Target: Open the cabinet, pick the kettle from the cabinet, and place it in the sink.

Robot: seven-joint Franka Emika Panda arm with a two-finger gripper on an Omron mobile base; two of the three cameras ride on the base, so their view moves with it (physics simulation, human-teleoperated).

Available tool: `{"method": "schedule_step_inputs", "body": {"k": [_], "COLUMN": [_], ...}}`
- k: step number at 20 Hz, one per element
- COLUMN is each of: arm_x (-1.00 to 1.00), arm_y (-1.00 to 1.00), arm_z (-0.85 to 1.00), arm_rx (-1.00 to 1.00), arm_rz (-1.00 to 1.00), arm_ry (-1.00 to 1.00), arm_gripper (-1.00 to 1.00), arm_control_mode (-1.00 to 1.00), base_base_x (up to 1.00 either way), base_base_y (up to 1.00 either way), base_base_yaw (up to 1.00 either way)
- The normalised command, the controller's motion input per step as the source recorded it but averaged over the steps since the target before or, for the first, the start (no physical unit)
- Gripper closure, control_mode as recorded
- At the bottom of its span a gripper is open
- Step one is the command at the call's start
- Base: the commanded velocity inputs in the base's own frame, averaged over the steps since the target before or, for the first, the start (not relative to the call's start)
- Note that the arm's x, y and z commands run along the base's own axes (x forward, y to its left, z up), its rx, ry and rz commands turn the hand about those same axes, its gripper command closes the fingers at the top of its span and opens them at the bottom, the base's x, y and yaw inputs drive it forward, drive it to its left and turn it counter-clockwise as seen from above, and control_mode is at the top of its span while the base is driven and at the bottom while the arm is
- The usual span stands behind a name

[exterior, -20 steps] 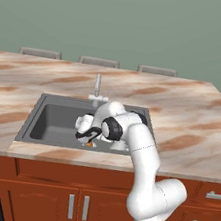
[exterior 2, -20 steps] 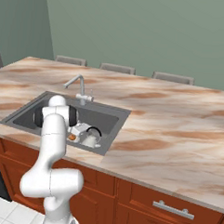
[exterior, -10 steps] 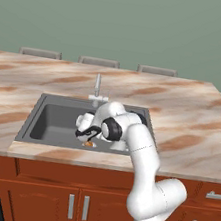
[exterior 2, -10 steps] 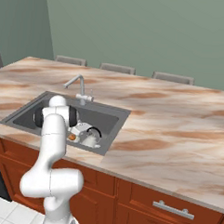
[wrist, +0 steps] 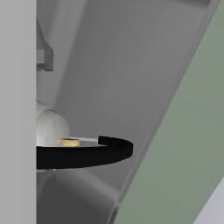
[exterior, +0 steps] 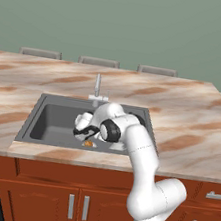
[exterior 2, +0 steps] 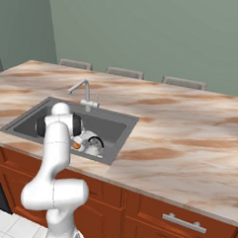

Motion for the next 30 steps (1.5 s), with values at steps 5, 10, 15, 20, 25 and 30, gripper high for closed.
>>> {"method": "schedule_step_inputs", "body": {"k": [5,10,15,20,25,30], "arm_x": [-0.04,-0.01,-0.02,0.00,0.00,0.00], "arm_y": [0.23,0.24,0.32,0.29,0.30,0.36], "arm_z": [-0.06,-0.01,-0.06,-0.06,-0.01,0.00], "arm_rx": [-0.02,0.00,0.00,0.00,0.00,-0.04], "arm_rz": [-0.06,-0.03,-0.01,0.00,0.00,0.00], "arm_ry": [-0.13,-0.05,-0.02,0.00,-0.02,-0.03], "arm_gripper": [-1.00,-1.00,-1.00,-1.00,-1.00,-1.00], "arm_control_mode": [-1.00,-1.00,-1.00,-1.00,-1.00,-1.00], "base_base_x": [0.00,0.00,0.00,0.00,0.00,0.00], "base_base_y": [0.00,0.00,0.00,0.00,0.00,0.00], "base_base_yaw": [0.00,0.00,0.00,0.00,0.00,0.00]}}
